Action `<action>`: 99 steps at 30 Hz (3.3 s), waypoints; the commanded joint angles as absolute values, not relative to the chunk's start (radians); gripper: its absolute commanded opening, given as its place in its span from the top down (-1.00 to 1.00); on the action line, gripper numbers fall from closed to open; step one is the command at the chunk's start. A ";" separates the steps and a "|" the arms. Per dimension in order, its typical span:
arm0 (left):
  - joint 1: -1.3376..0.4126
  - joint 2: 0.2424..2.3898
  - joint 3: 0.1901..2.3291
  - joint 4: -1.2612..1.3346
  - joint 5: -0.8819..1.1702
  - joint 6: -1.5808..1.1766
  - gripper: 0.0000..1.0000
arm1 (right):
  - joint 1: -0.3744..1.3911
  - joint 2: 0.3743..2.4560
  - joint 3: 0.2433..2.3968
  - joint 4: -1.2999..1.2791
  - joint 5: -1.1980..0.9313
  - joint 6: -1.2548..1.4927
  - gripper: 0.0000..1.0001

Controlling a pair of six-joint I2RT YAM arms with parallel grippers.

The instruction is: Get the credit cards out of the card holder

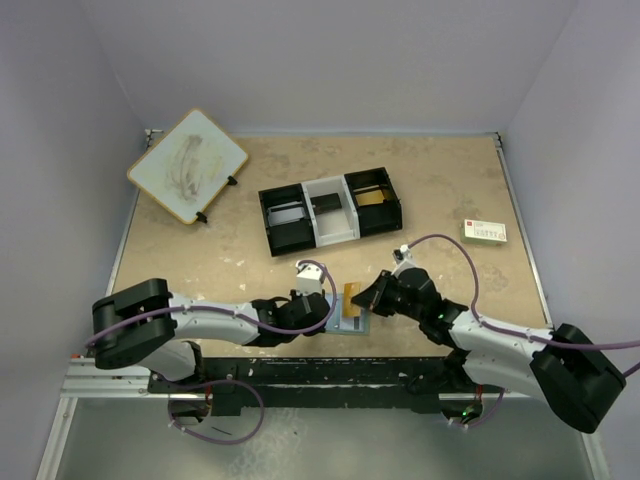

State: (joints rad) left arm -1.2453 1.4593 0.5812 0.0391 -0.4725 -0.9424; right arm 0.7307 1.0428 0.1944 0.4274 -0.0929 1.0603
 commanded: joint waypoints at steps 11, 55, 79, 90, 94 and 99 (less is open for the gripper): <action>-1.247 1.351 0.580 0.013 -0.490 -0.926 0.47 | 0.727 1.021 0.224 0.436 -0.051 0.965 1.00; -0.555 1.019 0.885 -0.558 -0.604 -0.448 -0.42 | 0.315 0.973 0.492 0.625 -0.095 -0.085 1.00; -0.552 0.965 0.837 -0.570 -0.731 -0.441 -0.47 | 0.215 1.717 1.034 0.316 -0.419 -1.062 1.00; -0.552 0.974 0.838 -0.569 -0.740 -0.436 -0.47 | 0.220 1.656 1.022 0.435 -0.432 -1.099 1.00; -0.552 0.976 0.838 -0.567 -0.738 -0.432 -0.47 | 0.221 1.670 1.040 0.363 -0.482 -1.136 1.00; -0.552 0.974 0.836 -0.568 -0.732 -0.433 -0.47 | 0.222 1.709 1.049 0.332 -0.515 -1.147 1.00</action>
